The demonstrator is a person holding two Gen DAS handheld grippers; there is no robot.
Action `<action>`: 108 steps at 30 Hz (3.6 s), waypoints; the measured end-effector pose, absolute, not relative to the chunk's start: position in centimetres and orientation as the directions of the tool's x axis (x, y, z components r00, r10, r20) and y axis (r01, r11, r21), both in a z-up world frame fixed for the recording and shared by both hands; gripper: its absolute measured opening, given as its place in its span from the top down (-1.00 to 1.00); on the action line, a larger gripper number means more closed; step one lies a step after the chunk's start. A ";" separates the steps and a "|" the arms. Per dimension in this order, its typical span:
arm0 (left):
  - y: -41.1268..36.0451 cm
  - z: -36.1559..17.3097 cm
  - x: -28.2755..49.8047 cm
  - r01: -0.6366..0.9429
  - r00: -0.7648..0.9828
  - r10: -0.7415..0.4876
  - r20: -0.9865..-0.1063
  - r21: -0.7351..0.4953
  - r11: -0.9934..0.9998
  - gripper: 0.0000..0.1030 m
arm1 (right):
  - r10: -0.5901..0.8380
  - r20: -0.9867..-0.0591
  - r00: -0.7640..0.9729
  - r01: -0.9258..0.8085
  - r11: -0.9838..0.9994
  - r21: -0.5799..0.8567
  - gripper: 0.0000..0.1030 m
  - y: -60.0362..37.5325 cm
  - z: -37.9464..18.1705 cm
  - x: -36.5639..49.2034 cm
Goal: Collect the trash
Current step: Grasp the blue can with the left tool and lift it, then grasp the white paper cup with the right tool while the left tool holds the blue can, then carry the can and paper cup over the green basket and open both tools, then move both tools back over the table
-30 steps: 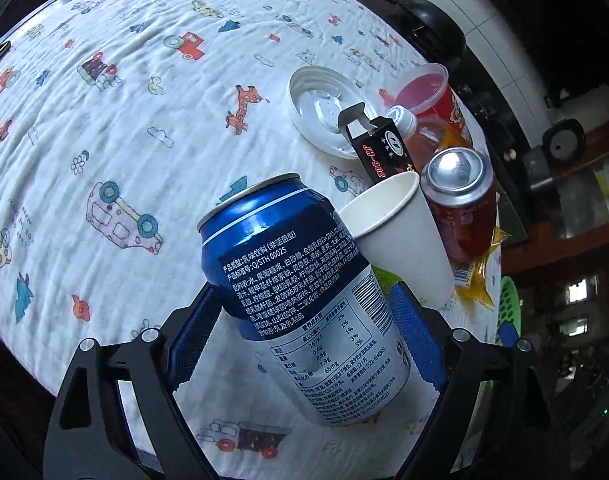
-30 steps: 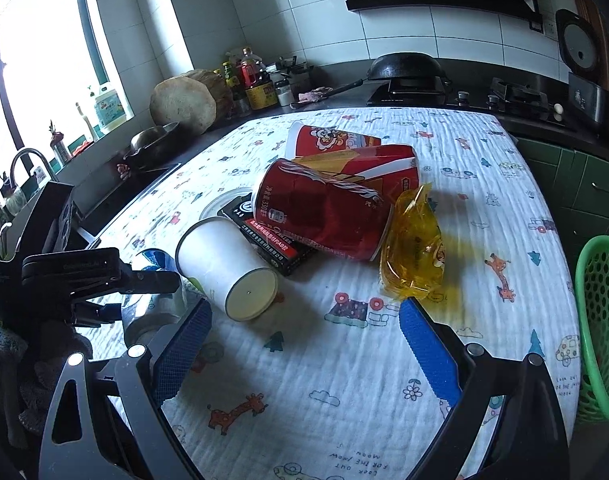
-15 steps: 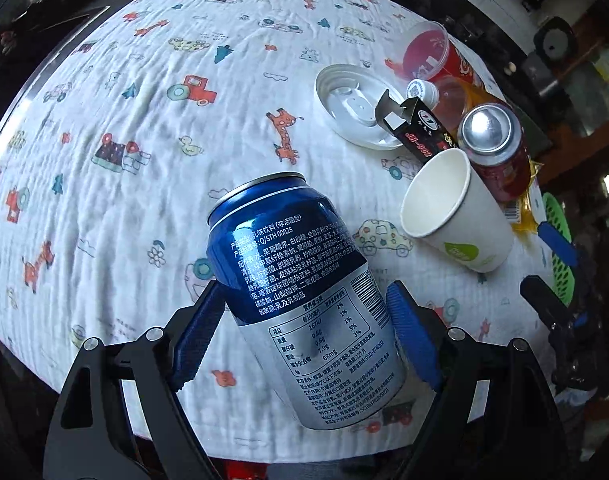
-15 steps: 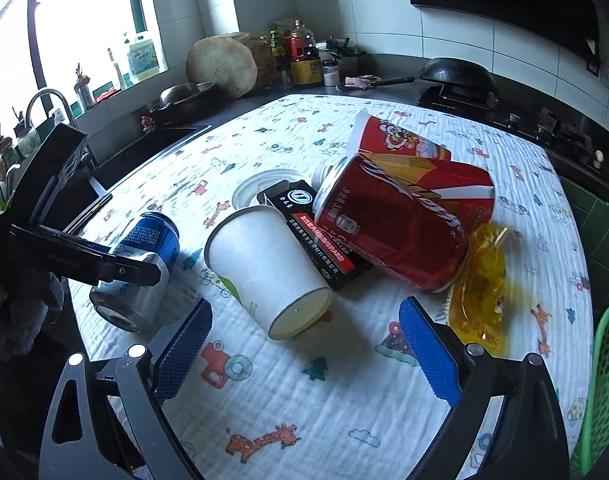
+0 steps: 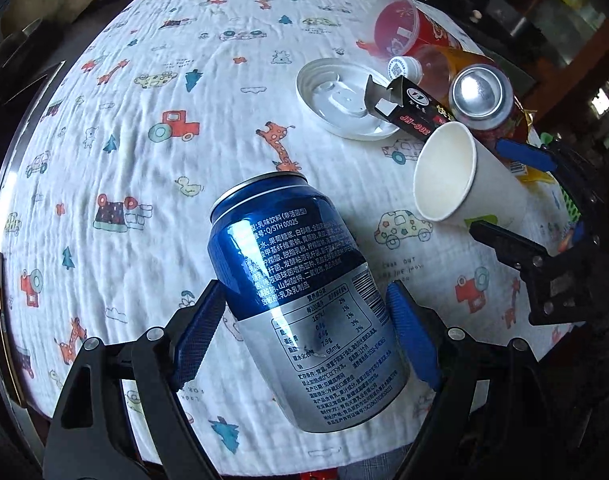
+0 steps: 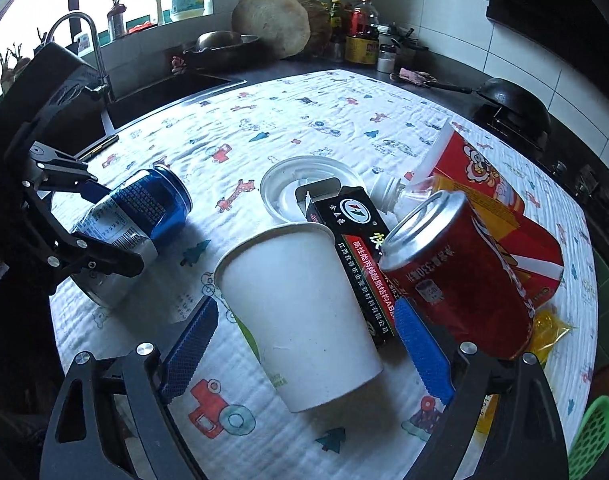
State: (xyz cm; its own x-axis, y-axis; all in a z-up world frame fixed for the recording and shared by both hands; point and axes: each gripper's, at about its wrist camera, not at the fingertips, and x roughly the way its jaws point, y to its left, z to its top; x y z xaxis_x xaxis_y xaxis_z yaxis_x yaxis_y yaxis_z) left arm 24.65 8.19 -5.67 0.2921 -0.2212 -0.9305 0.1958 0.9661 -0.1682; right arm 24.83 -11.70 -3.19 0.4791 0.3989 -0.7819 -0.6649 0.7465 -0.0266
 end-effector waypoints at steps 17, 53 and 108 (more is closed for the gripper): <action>8.9 -7.1 25.9 0.161 0.282 -0.201 -0.938 -0.161 0.974 -0.56 | 0.386 -0.777 0.498 -0.641 0.767 -0.030 -0.33 -11.2 -3.7 23.9; -17.7 3.2 23.9 0.596 0.309 -0.494 -0.813 -0.239 0.767 -0.46 | -0.104 -0.739 0.666 0.268 0.957 0.107 -0.33 -52.9 -2.4 18.0; -44.8 -3.0 28.2 0.767 0.222 -0.491 -0.842 -0.160 0.622 -0.61 | -0.144 -0.669 0.729 0.337 0.927 0.168 -0.71 -56.3 -2.7 7.7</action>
State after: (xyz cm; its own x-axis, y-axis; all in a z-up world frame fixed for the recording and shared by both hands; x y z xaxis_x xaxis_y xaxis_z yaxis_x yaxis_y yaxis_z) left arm 28.20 -44.84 -3.02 0.2225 -0.4912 -0.8422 0.7665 0.6219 -0.1602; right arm 7.68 -56.30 -2.72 0.7289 -0.1438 -0.6694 0.3367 0.9266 0.1676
